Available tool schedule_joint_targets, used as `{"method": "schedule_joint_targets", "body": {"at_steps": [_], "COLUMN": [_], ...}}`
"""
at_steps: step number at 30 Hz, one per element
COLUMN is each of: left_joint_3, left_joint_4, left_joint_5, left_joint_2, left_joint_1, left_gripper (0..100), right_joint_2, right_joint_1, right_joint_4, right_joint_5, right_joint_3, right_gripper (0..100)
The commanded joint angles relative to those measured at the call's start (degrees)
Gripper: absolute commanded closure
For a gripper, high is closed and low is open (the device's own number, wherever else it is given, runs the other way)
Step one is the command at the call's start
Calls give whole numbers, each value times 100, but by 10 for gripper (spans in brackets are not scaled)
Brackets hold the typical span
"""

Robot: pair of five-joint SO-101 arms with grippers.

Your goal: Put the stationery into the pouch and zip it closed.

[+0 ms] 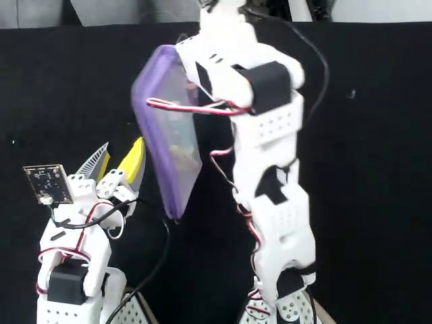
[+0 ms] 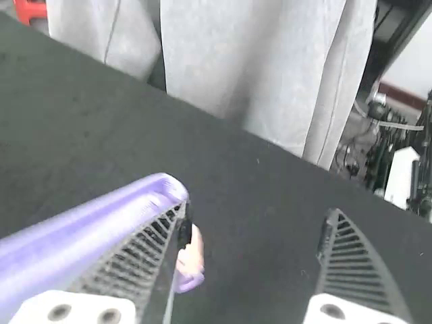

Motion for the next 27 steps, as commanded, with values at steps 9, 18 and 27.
{"method": "schedule_joint_targets", "body": {"at_steps": [9,18,27], "left_joint_3": [-66,-101,-391], "left_joint_4": [-141,-114,-396], "left_joint_5": [53,62,114], "left_joint_2": [-9,-9,44], "left_joint_1": [-66,-66,-1235], "left_gripper": [777,777,777], "right_joint_2": [-1956,-2009,-2053], "right_joint_1": [105,229,141], "right_joint_4": [158,149,-659], "right_joint_5": [35,44,44], "right_joint_3": [2519,3653,5543], "right_gripper": [698,698,698]}}
